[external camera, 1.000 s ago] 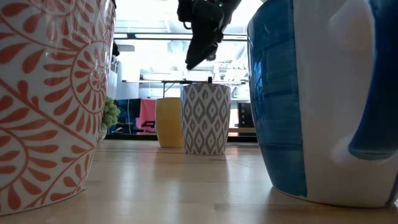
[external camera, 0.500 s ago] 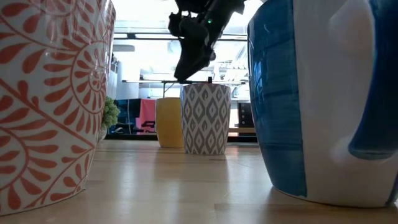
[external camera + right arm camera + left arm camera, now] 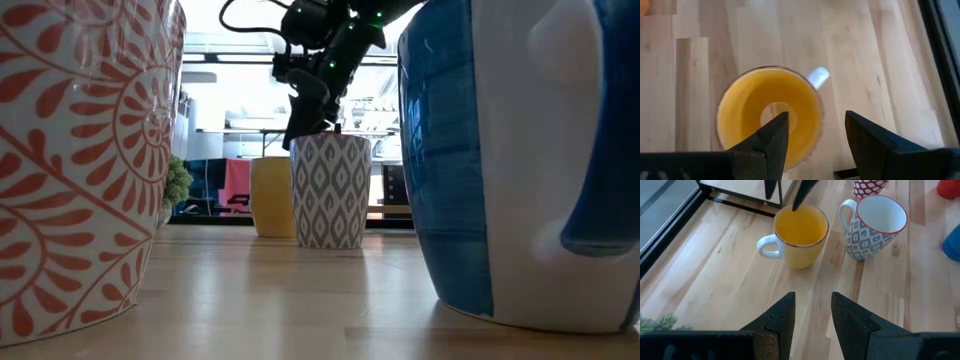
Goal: Place coffee mugs
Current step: Put the yellow mug on the shelf
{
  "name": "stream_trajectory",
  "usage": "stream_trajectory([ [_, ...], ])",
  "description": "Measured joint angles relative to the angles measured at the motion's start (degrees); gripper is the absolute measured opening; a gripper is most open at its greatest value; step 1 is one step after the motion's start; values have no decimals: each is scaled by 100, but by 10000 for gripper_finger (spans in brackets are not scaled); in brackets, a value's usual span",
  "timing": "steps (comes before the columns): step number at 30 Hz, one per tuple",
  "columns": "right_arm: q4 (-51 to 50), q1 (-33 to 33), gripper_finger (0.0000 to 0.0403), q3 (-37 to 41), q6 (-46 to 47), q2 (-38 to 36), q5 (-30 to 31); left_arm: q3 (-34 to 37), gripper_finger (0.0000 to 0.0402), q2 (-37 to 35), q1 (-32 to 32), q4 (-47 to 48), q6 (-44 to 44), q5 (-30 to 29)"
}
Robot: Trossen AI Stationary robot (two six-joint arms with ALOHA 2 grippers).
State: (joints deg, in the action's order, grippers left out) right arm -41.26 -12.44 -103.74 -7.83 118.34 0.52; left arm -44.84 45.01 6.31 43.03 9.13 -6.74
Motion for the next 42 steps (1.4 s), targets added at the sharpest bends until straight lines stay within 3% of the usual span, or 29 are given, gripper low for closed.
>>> stream_trajectory([
  [29,427,-38,169,4,4,647,-77,0,115,2,-2,81,-36,20],
  [35,404,-38,127,4,26,664,-104,0,115,2,-2,83,-38,20],
  [42,380,-42,40,4,27,664,-99,0,115,2,-2,83,-37,20],
])
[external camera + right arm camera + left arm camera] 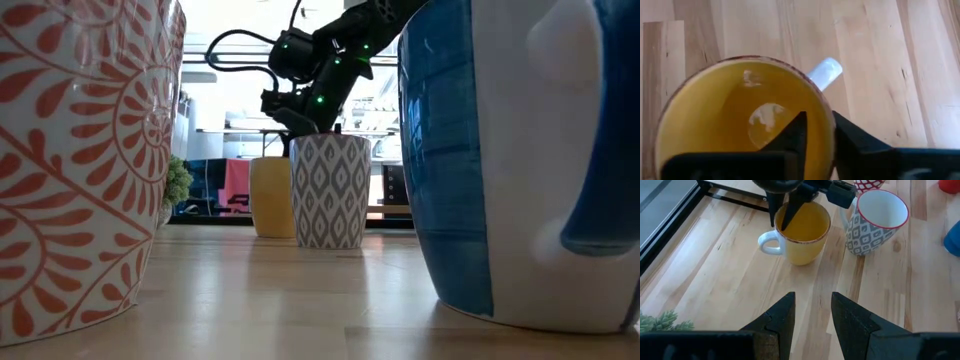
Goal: Place coffee mugs
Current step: Put the yellow mug on the shelf
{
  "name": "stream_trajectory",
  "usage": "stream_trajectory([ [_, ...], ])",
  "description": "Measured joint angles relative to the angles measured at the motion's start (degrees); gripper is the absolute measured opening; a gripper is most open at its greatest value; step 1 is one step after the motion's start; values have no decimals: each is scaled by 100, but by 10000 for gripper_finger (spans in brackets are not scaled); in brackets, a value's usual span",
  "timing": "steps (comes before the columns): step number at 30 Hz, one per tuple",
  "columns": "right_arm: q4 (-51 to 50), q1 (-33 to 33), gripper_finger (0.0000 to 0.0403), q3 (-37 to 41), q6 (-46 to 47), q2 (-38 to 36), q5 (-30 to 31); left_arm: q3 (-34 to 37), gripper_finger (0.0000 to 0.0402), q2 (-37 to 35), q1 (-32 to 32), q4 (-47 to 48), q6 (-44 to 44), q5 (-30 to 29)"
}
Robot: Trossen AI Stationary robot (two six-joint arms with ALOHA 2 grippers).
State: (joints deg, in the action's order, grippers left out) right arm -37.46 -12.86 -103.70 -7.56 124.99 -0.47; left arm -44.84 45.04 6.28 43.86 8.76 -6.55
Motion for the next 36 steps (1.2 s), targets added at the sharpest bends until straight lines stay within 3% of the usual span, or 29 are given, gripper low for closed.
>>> stream_trajectory([
  [3,3,2,8,0,-3,-3,-3,0,115,0,0,0,-1,0],
  [14,-32,62,1,-162,105,-2,51,0,115,0,0,0,1,-2],
  [22,-952,139,0,-1153,-110,1,350,0,115,0,-2,2,0,-2],
  [31,-2239,34,0,-3129,-223,-1,975,0,115,0,-2,4,-36,-4],
  [36,-2482,-152,0,-2761,-148,-538,1398,0,115,0,-2,7,-45,-4],
])
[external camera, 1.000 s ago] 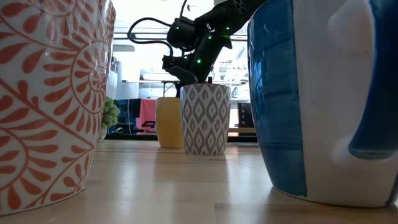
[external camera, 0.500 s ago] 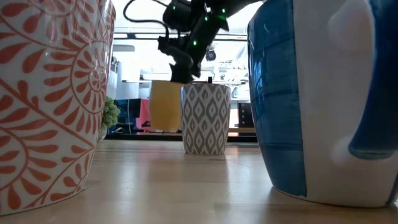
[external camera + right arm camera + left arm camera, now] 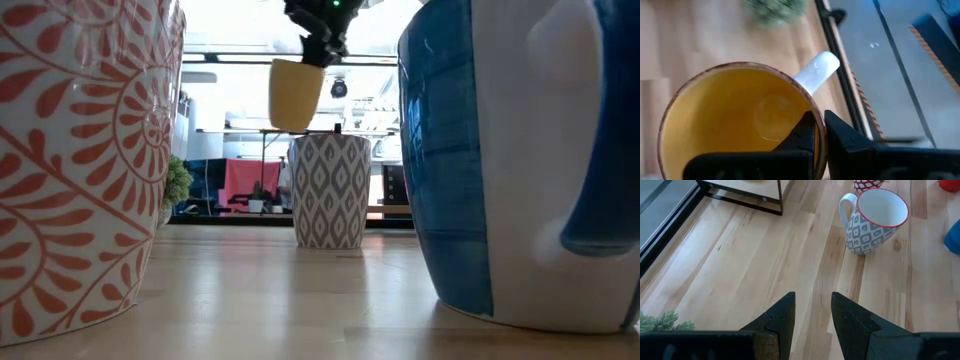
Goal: Place coffee mugs
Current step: Put the yellow mug on the shelf
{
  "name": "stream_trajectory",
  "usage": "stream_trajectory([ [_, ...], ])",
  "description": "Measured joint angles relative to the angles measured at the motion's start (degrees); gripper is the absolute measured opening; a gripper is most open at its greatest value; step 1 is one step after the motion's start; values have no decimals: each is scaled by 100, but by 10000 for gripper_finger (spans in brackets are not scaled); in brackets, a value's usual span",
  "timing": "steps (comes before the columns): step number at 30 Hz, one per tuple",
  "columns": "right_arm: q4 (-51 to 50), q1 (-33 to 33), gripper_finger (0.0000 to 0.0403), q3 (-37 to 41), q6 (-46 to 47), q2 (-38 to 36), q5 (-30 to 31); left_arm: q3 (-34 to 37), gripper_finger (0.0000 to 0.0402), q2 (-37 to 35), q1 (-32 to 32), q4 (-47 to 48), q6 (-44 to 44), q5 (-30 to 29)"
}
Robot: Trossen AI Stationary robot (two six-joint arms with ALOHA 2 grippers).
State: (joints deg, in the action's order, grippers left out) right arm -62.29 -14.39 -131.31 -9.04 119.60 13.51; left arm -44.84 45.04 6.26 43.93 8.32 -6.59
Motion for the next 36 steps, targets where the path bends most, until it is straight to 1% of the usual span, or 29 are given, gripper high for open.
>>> stream_trajectory([
  [3,-307,-111,0,0,1,-151,513,0,115,7,0,0,0,0],
  [8,-308,-355,0,-10,0,-364,566,2,115,11,0,6,0,0],
  [14,-325,-618,0,-11,-32,-705,814,0,115,11,1,26,0,0],
  [17,-588,-821,0,-15,-1,-895,912,2,115,11,0,46,1,0],
  [20,-1102,-1066,0,-17,17,-1058,1071,0,115,11,2,52,2,0],
  [25,-1831,-1482,0,-17,158,-1129,1006,2,115,10,0,49,2,0],
  [28,-1831,-1773,0,55,153,-1136,711,2,115,9,0,47,2,0],
  [32,-1681,-2176,0,567,297,-1137,149,2,115,11,0,45,48,-2],
  [34,-1617,-2326,0,985,294,-1139,-12,2,115,11,1,46,128,0],
  [36,-1531,-2437,0,1423,227,-1136,-28,2,115,10,0,47,164,0],
])
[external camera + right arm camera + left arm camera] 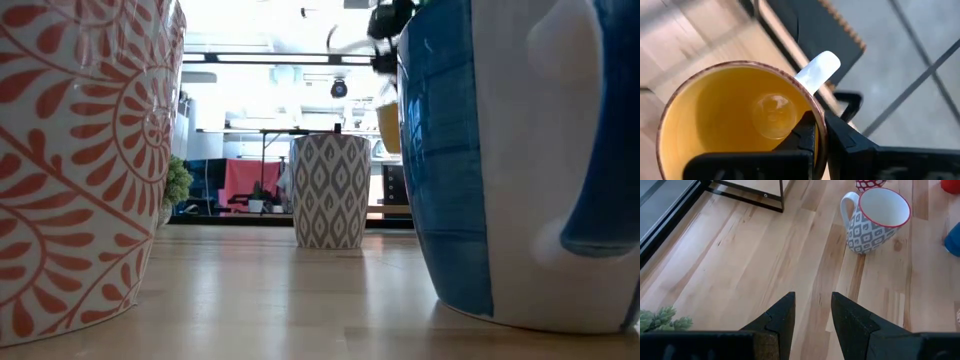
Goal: Place coffee mugs
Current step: Put the yellow mug on the shelf
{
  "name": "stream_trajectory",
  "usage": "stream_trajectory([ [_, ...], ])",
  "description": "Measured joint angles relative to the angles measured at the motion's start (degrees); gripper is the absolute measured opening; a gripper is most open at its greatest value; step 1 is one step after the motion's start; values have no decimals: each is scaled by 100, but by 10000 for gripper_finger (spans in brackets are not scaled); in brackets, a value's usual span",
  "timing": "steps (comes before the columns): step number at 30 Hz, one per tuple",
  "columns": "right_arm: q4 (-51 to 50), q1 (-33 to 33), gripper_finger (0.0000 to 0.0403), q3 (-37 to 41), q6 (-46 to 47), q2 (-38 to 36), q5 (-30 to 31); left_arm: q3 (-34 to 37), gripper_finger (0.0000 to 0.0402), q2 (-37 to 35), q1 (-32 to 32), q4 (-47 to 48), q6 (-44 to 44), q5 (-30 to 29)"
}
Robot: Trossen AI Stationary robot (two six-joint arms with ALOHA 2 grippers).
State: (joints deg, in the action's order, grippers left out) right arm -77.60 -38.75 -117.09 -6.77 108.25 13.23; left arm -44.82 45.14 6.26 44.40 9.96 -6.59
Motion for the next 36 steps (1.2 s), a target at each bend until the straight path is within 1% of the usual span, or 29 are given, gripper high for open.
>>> stream_trajectory([
  [3,225,-168,0,610,-180,-82,-71,0,115,-1,0,60,29,0],
  [9,1589,-638,0,1817,-12,-740,-920,0,115,1,0,105,138,0],
  [12,2213,-796,0,2414,136,-1039,-1217,0,115,1,3,105,141,0],
  [14,2425,-869,0,2694,200,-1174,-1393,0,115,1,4,103,143,0],
  [16,2427,-910,0,2914,188,-1235,-1414,0,115,1,4,100,185,0],
  [21,2414,-1128,0,3163,112,-1279,-1316,0,115,-1,9,81,199,0],
  [28,2353,-1498,0,3175,49,-1279,-1334,0,115,0,7,79,382,-2],
  [36,2307,-1716,0,3175,-41,-1274,-1389,0,115,1,7,79,461,-2],
])
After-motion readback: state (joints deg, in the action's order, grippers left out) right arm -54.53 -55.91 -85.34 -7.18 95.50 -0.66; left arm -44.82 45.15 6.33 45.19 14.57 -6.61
